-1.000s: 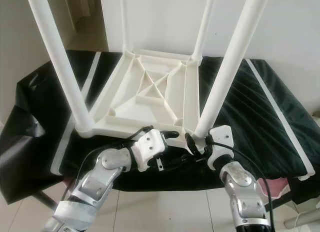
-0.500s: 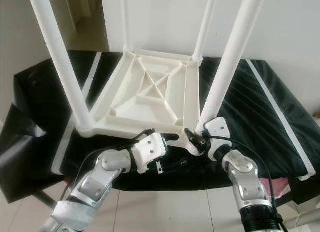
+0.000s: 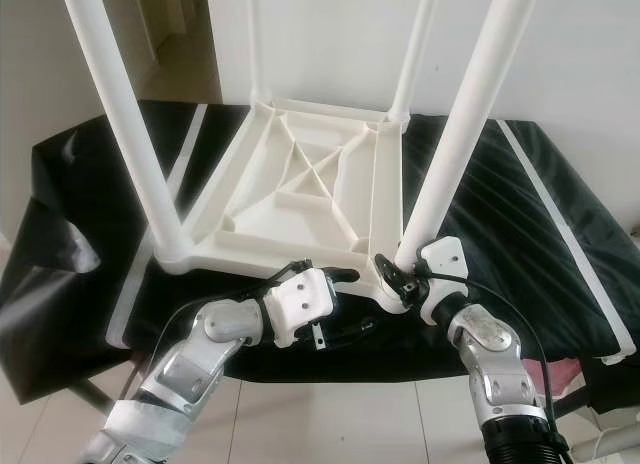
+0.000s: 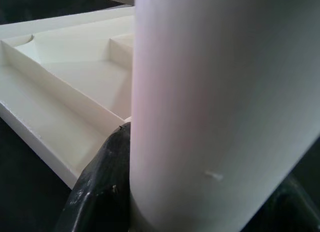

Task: Building children table

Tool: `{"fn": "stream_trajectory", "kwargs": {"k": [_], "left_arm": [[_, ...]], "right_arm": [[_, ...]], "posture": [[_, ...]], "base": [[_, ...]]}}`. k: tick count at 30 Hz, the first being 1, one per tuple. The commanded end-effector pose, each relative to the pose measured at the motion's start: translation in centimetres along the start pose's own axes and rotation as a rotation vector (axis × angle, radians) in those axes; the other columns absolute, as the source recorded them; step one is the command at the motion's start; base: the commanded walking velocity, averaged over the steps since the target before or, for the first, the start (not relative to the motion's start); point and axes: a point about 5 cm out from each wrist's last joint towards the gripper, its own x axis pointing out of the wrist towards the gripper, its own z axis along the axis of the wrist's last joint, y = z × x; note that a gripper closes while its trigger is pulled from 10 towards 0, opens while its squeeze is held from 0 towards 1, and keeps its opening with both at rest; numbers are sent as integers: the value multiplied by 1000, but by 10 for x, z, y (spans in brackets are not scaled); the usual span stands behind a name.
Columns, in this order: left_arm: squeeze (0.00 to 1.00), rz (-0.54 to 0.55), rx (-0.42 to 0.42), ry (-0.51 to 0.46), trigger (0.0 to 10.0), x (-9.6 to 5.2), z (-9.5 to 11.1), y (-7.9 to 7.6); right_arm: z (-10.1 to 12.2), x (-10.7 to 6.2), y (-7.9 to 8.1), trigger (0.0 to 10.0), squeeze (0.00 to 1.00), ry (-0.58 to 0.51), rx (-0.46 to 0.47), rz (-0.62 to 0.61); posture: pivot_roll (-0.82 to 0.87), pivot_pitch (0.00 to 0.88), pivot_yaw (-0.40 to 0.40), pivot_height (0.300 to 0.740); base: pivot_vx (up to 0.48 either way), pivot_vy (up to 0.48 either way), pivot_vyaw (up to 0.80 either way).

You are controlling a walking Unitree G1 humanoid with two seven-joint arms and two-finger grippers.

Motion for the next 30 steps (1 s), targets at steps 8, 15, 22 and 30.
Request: {"fn": "stream_trajectory", "kwargs": {"k": [8,15,22,30], "left_arm": [[0,30,-1,11,10000,1,-3,-1],[0,29,-18,4,10000,2,-3,-3],[0,25,-28,-8,10000,3,-3,-2],[0,34,-30,-8,10000,4,-3,2]], "right_arm": [[-18,-11,6,10000,0,102,74,-210],[-13,-9,12,10000,0,79,129,-377],[-16,-8,16,10000,0,132,211,-714],[-13,-6,38,10000,0,128,277,-814]], "posture": [[-63,1,-39,740],[-76,3,-30,740],[-92,1,-22,740],[-99,0,-5,740]], "base": [[0,0,0],[0,0,0],[0,0,0],[0,0,0]]}}
